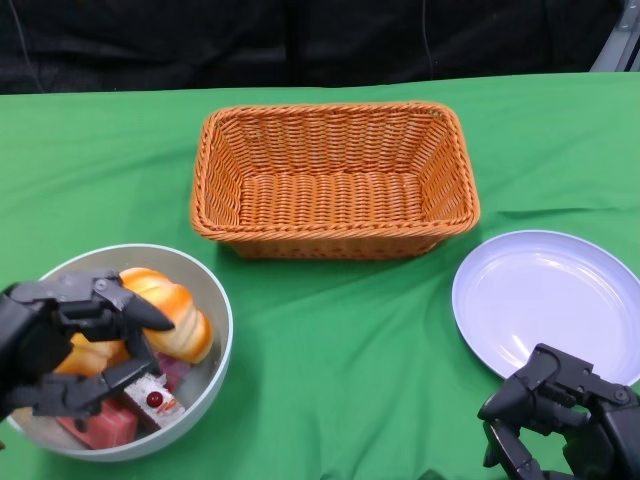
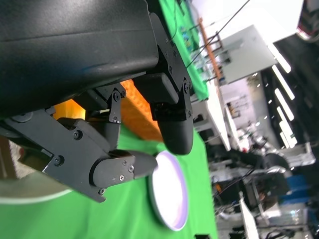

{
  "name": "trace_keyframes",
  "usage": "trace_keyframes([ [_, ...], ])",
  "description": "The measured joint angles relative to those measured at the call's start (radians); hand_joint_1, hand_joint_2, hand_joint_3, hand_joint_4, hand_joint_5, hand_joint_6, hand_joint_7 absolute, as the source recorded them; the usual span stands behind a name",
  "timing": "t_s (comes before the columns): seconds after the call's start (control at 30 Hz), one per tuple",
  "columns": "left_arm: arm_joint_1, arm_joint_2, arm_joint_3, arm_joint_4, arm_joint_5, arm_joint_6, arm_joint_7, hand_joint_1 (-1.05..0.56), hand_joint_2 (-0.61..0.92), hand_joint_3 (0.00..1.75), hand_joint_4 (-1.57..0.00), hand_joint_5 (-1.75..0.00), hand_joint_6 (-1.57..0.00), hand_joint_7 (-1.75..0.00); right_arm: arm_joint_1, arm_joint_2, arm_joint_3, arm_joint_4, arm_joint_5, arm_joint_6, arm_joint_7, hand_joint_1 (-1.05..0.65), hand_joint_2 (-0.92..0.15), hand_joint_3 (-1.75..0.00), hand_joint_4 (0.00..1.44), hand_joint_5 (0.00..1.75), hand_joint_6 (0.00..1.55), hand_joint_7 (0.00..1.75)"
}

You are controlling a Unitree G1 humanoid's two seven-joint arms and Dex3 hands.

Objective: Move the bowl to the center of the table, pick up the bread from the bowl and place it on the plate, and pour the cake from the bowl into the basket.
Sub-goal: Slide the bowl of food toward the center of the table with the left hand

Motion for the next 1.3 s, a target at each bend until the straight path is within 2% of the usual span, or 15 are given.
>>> trace_keyframes([
  [0.13, -0.015, 0.0, 0.023, -0.006, -0.003, 0.004, 0.012, -0.51, 0.92, 0.11, -0.73, -0.59, -0.78, -0.1, 0.0, 0.0, 0.003, 0.001, 0.0, 0.0, 0.0, -0.19, -0.54, -0.93, 0.77, 1.59, 0.73, 1.3],
  [0.4, -0.078, 0.035, 0.1, 0.022, 0.014, 0.037, 0.098, -0.65, 0.92, 0.22, -0.52, -0.35, -0.62, 0.0, -0.001, 0.001, 0.007, 0.001, 0.0, 0.0, -0.003, -0.17, -0.55, -0.92, 0.77, 1.58, 0.73, 1.3],
  [0.57, -0.126, 0.083, 0.143, 0.143, 0.073, 0.026, 0.166, -0.62, 0.92, 0.28, -0.47, -0.2, -0.55, 0.0, -0.004, 0.002, 0.008, 0.006, 0.0, 0.004, -0.003, -0.16, -0.55, -0.92, 0.76, 1.57, 0.73, 1.3],
  [0.73, -0.193, 0.126, 0.166, 0.283, 0.12, 0.008, 0.219, -0.62, 0.92, 0.31, -0.47, -0.15, -0.52, 0.0, -0.014, 0.002, 0.01, 0.014, 0.0, 0.004, -0.003, -0.16, -0.55, -0.92, 0.76, 1.58, 0.73, 1.3],
  [0.9, -0.293, 0.18, 0.155, 0.492, 0.228, -0.057, 0.301, -0.67, 0.92, 0.32, -0.45, -0.12, -0.48, 0.0, -0.018, 0.003, 0.011, 0.019, 0.002, 0.004, -0.002, -0.17, -0.55, -0.91, 0.76, 1.58, 0.73, 1.3],
  [1.0, -0.355, 0.215, 0.123, 0.629, 0.317, -0.095, 0.392, -0.57, 0.92, 0.3, -0.45, -0.11, -0.47, 0.0, -0.018, 0.005, 0.012, 0.021, 0.001, 0.004, -0.002, -0.17, -0.55, -0.91, 0.76, 1.58, 0.73, 1.3],
  [1.1, -0.406, 0.24, 0.079, 0.744, 0.415, -0.117, 0.51, -0.55, 0.92, 0.29, -0.4, -0.08, -0.46, 0.0, -0.019, 0.005, 0.012, 0.024, 0.001, 0.004, -0.001, -0.18, -0.55, -0.91, 0.76, 1.58, 0.73, 1.3],
  [1.17, -0.431, 0.25, 0.057, 0.797, 0.45, -0.106, 0.56, -0.56, 0.92, 0.31, -0.37, -0.06, -0.44, 0.0, -0.02, 0.005, 0.013, 0.026, 0.002, 0.004, 0.0, -0.18, -0.55, -0.91, 0.77, 1.58, 0.73, 1.3],
  [1.3, -0.469, 0.254, 0.035, 0.873, 0.468, -0.007, 0.585, -0.55, 0.92, 0.37, -0.28, -0.01, -0.34, 0.0, -0.019, 0.006, 0.014, 0.027, 0.001, 0.004, 0.0, -0.18, -0.54, -0.92, 0.77, 1.58, 0.73, 1.29],
])
